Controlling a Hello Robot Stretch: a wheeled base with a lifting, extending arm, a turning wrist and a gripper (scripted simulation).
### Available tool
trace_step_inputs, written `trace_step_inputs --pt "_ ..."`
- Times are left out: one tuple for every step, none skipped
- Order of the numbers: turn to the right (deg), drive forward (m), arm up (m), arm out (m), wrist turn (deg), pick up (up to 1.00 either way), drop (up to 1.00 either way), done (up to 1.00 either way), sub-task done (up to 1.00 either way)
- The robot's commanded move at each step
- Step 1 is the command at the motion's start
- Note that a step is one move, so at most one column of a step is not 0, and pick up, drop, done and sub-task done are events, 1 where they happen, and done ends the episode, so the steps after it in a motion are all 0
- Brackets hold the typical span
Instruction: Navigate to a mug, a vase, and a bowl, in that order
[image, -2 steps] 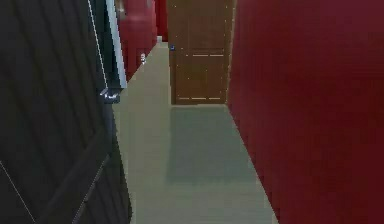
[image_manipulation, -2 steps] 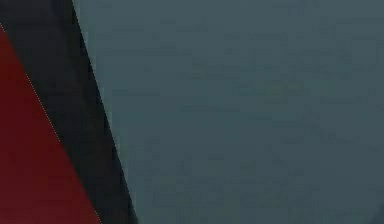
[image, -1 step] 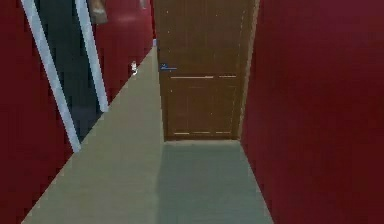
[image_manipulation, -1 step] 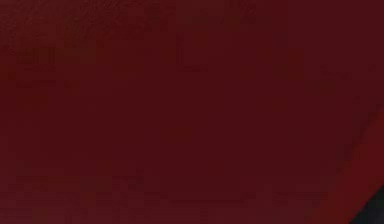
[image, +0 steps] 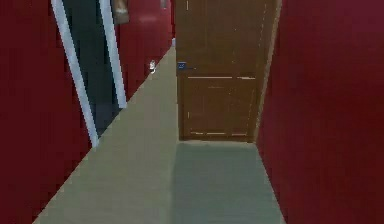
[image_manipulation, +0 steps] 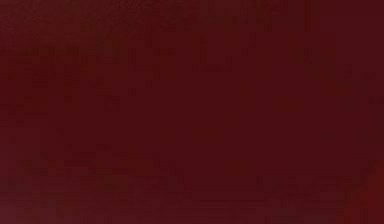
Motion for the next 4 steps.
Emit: trace_step_inputs --pt "0.0 0.2 0.0 0.0 0.0 0.0 0.0 0.0 0.0" --pt "-21.0 0.0 0.0 0.0 0.0 0.0 0.0 0.0 0.0" --pt "0.0 1.0 0.0 0.0 0.0 0.0 0.0 0.0 0.0" --pt "-3.0 0.0 0.0 0.0 0.0 0.0 0.0 0.0 0.0"
